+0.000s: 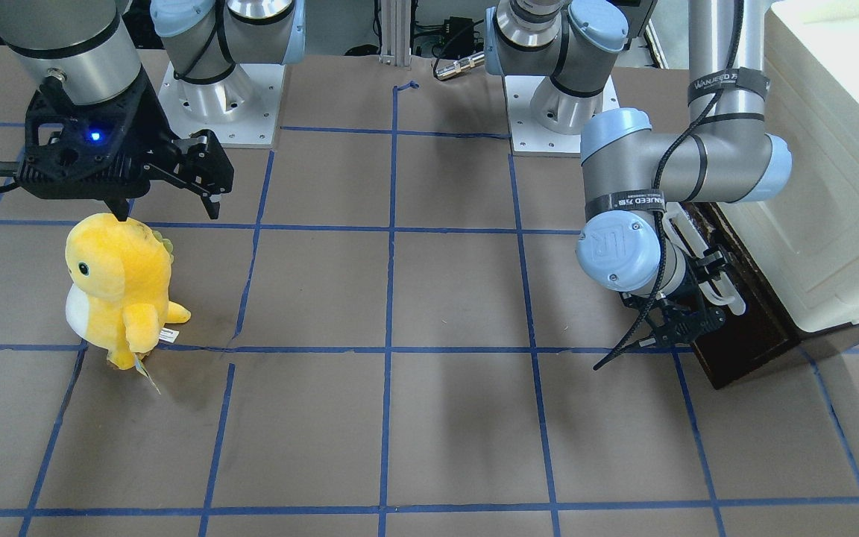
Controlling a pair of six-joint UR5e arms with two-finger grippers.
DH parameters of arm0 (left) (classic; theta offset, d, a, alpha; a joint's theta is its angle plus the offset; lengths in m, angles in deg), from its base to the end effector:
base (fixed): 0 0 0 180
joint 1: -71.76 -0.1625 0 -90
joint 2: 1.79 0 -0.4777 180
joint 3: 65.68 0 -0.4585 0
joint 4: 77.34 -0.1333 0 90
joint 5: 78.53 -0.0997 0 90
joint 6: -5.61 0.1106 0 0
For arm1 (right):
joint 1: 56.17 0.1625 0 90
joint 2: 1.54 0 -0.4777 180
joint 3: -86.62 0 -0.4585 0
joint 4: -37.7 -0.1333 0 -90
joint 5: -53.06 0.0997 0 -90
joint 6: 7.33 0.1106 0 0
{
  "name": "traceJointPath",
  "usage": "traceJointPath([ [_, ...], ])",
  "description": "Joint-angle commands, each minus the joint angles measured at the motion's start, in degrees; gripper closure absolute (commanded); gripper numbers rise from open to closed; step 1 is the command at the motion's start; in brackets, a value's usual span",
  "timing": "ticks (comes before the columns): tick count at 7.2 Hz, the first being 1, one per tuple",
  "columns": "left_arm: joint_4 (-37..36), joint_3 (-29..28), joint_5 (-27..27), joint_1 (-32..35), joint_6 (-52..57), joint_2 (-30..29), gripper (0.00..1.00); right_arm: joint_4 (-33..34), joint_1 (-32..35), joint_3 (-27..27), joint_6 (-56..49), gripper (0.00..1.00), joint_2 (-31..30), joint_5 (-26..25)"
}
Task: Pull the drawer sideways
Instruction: 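Lower the left gripper around the white drawer handle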
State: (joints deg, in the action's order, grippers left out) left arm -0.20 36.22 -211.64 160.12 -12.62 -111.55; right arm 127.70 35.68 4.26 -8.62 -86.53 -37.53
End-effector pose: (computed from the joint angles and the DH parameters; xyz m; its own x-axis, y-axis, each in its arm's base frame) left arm -0.0399 -0.6215 0.2629 -0.6906 -0.1068 -0.7153 -0.2560 0.9611 0.1037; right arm 0.1516 -0.5998 0.5535 -0.9985 -0.0543 0.0113 -0.0547 0.9975 -0.0456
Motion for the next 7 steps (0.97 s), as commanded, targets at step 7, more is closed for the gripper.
traceJointPath([
  [7,0.7,2.5,0.0,-1.2,-2.3,1.0,0.35,0.0,0.0,0.0,0.1,0.0,0.0,0.0],
])
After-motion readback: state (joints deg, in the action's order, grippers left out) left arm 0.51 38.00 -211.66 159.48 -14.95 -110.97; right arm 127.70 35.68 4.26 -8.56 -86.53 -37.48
